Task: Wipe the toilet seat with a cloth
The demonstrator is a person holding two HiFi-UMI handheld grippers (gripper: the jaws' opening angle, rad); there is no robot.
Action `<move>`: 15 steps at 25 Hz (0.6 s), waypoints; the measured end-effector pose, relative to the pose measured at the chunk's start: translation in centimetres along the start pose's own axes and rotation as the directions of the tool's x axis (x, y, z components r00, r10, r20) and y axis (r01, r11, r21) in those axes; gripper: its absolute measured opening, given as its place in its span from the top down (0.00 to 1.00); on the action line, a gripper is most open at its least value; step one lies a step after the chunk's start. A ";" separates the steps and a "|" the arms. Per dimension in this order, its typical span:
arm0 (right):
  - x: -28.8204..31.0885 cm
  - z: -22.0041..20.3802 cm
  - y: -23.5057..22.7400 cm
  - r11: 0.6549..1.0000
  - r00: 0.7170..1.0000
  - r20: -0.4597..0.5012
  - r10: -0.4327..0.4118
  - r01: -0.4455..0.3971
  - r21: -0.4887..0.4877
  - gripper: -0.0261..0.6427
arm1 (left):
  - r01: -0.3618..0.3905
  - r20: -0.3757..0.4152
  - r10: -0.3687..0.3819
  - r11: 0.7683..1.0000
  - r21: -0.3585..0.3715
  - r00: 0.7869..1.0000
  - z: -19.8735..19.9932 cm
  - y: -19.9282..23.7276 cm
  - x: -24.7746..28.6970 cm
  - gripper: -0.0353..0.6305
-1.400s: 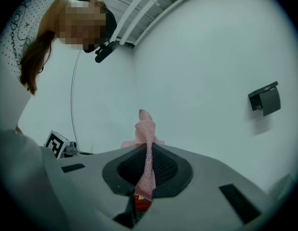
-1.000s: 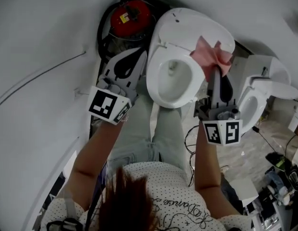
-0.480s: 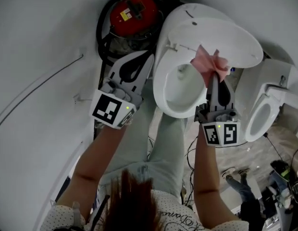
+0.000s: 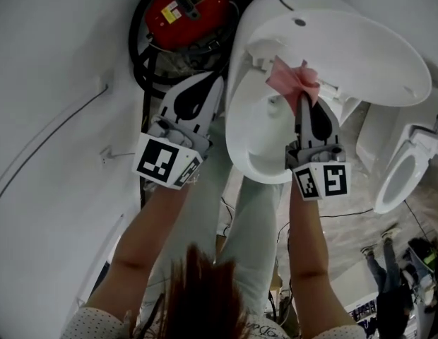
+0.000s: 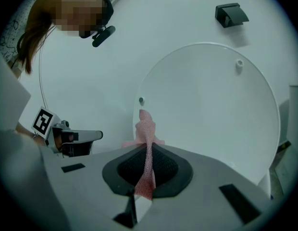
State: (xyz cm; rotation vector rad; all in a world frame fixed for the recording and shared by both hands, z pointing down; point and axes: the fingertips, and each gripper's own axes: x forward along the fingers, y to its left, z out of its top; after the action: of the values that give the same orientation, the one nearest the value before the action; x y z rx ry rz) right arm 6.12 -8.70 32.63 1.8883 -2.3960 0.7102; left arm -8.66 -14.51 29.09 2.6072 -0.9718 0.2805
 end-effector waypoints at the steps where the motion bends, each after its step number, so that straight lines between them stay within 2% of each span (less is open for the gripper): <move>1: 0.5 -0.9 -0.2 1.000 1.000 -0.009 0.005 -0.005 -0.004 0.92 | 0.001 -0.007 -0.001 1.000 -0.002 1.000 -0.7 0.2 0.3 0.95; 9: 4.0 -8.8 -1.6 1.000 0.994 -0.110 -0.002 0.003 0.012 0.92 | 0.005 -0.075 -0.007 1.000 -0.030 0.997 -5.6 1.4 1.4 0.95; 15: 5.6 -12.5 -2.6 1.000 0.982 -0.188 -0.013 0.008 -0.028 0.92 | -0.004 -0.091 0.000 0.999 -0.045 0.996 -7.4 1.8 2.1 0.95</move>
State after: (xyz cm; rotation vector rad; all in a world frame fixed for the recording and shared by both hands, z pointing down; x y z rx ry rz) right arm 3.63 -9.86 46.29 1.7358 -2.2669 0.8111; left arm -8.70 -14.22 36.97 2.5294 -0.9390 0.3696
